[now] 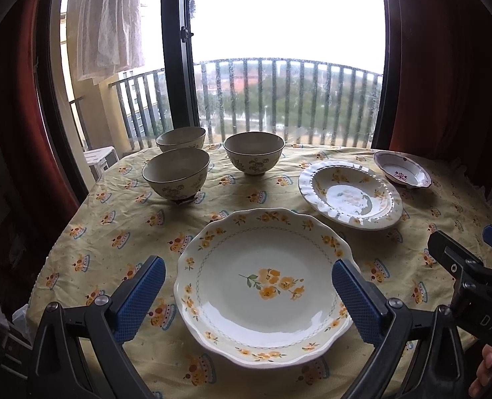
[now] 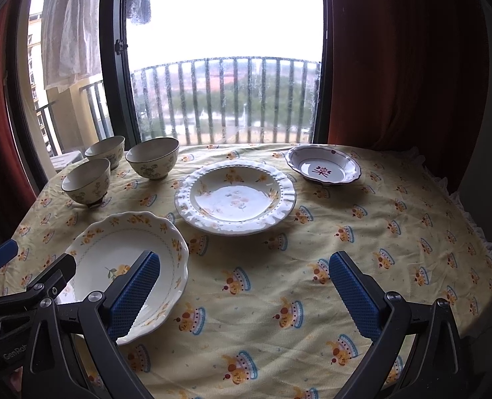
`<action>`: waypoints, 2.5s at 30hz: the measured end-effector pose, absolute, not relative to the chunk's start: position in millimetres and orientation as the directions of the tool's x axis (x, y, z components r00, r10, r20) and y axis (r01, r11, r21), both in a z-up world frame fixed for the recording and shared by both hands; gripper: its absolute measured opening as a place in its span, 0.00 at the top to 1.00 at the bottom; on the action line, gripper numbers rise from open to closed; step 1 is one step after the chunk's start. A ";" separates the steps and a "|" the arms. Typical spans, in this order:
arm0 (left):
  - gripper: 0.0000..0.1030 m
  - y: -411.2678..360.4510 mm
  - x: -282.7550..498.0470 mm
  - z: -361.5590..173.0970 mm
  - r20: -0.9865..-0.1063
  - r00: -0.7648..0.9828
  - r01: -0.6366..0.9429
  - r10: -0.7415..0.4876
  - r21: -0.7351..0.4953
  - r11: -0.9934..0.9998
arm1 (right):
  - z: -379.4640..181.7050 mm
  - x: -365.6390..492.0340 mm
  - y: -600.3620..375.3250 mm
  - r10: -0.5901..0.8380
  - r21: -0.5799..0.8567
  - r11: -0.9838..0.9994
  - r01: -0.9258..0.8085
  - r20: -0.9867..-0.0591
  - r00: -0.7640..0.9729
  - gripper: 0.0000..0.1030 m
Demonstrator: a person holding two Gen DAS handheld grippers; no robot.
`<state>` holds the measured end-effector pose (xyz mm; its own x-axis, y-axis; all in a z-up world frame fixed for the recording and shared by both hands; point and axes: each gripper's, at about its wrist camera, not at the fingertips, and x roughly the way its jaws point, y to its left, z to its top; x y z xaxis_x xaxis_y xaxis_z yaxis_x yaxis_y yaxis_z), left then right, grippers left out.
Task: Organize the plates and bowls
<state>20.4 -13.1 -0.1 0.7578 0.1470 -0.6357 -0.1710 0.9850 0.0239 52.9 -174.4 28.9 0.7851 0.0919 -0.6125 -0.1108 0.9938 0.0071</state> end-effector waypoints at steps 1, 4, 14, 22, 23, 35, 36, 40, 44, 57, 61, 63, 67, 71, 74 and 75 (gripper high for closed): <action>0.06 -11.7 21.6 -1.5 -0.641 0.753 -0.168 0.146 0.027 0.985 | 28.9 53.9 -171.6 0.100 0.008 0.993 -0.120 -0.613 0.784 0.01; 0.12 -7.4 27.5 -6.8 -0.663 0.734 -0.162 0.150 0.044 0.986 | 26.1 59.3 -157.7 0.095 -0.018 0.991 -0.136 -0.626 0.774 0.01; 0.20 27.0 68.5 -25.6 -0.747 0.655 -0.140 0.114 0.029 0.990 | 2.1 101.3 -112.9 0.100 -0.026 0.984 -0.175 -0.735 0.670 0.07; 0.27 48.0 100.5 -64.4 -0.850 0.522 -0.093 0.068 0.023 0.995 | -34.6 130.7 -83.9 0.076 -0.007 0.989 -0.151 -0.839 0.539 0.12; 0.28 50.7 103.2 -70.0 -0.864 0.501 -0.087 0.057 0.016 0.996 | -40.1 133.9 -80.3 0.073 -0.005 0.989 -0.147 -0.851 0.520 0.15; 0.34 66.8 126.5 -95.5 -0.918 0.394 -0.011 -0.043 -0.051 0.999 | -77.8 154.7 -68.6 0.002 -0.031 0.996 -0.082 -0.927 0.376 0.35; 0.34 65.9 127.9 -95.3 -0.919 0.392 0.001 -0.044 -0.048 0.999 | -78.0 156.1 -68.9 0.001 -0.029 0.997 -0.075 -0.929 0.371 0.35; 0.33 61.8 132.4 -94.9 -0.924 0.380 0.037 -0.045 -0.033 0.999 | -78.1 158.2 -69.6 -0.006 -0.029 0.998 -0.060 -0.934 0.358 0.35; 0.32 61.9 136.0 -95.5 -0.928 0.369 0.046 -0.049 -0.035 0.998 | -77.4 164.0 -67.3 -0.009 -0.026 0.999 -0.046 -0.940 0.342 0.34; 0.25 46.9 136.2 -95.0 -0.938 0.345 0.030 -0.013 -0.003 1.000 | -76.3 159.2 -71.2 0.003 -0.022 0.997 -0.070 -0.944 0.330 0.35; 0.25 36.2 133.1 -86.7 -0.935 0.354 0.021 -0.010 -0.003 1.000 | -72.6 153.3 -81.7 0.005 -0.023 0.997 -0.076 -0.937 0.349 0.35; 0.25 29.4 133.8 -79.7 -0.933 0.360 0.018 -0.006 0.001 1.000 | -70.0 149.3 -89.7 0.010 -0.020 0.997 -0.079 -0.935 0.356 0.35; 0.25 14.9 134.9 -63.1 -0.927 0.374 0.010 -0.003 0.001 1.000 | -62.7 144.4 -106.4 0.018 -0.014 0.996 -0.084 -0.929 0.370 0.35; 0.25 1.6 135.7 -53.0 -0.923 0.385 -0.007 -0.002 -0.006 1.000 | -55.1 140.8 -120.8 0.023 -0.022 0.994 -0.110 -0.920 0.391 0.35; 0.25 -11.2 133.3 -49.3 -0.922 0.387 -0.026 0.001 -0.010 1.000 | -51.6 139.5 -132.0 0.024 -0.029 0.991 -0.128 -0.917 0.398 0.35; 0.25 -16.6 132.7 -48.0 -0.921 0.390 -0.028 0.004 -0.008 1.000 | -50.7 139.3 -136.9 0.024 -0.030 0.991 -0.129 -0.917 0.399 0.36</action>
